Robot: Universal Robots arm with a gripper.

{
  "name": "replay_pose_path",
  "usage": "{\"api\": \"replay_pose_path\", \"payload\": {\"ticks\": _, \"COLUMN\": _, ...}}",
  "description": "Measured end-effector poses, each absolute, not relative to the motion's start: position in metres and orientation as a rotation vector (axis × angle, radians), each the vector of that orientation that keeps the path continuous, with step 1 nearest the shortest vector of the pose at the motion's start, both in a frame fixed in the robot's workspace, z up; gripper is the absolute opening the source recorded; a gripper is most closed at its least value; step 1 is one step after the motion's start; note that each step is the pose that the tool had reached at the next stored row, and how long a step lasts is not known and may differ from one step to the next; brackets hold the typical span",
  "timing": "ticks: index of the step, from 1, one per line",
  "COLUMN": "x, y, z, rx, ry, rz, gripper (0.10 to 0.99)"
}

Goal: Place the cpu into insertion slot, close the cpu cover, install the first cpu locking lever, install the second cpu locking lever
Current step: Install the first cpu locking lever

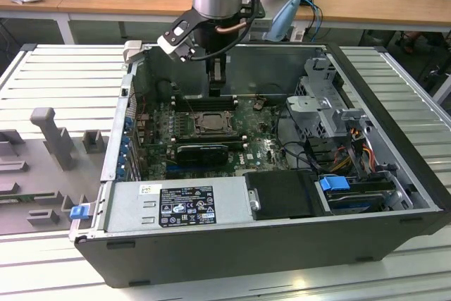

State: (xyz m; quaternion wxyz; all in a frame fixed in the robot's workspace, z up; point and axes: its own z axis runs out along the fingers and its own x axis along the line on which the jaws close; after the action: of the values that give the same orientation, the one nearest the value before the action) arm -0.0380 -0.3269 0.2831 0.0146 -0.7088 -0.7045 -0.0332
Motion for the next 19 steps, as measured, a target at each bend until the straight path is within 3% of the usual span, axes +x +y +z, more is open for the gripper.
{"api": "replay_pose_path", "payload": {"ticks": 19, "x": -0.0380, "y": -0.3269, "z": 0.2830, "rx": -1.884, "ry": -2.467, "rz": -0.094, "gripper": 0.106}}
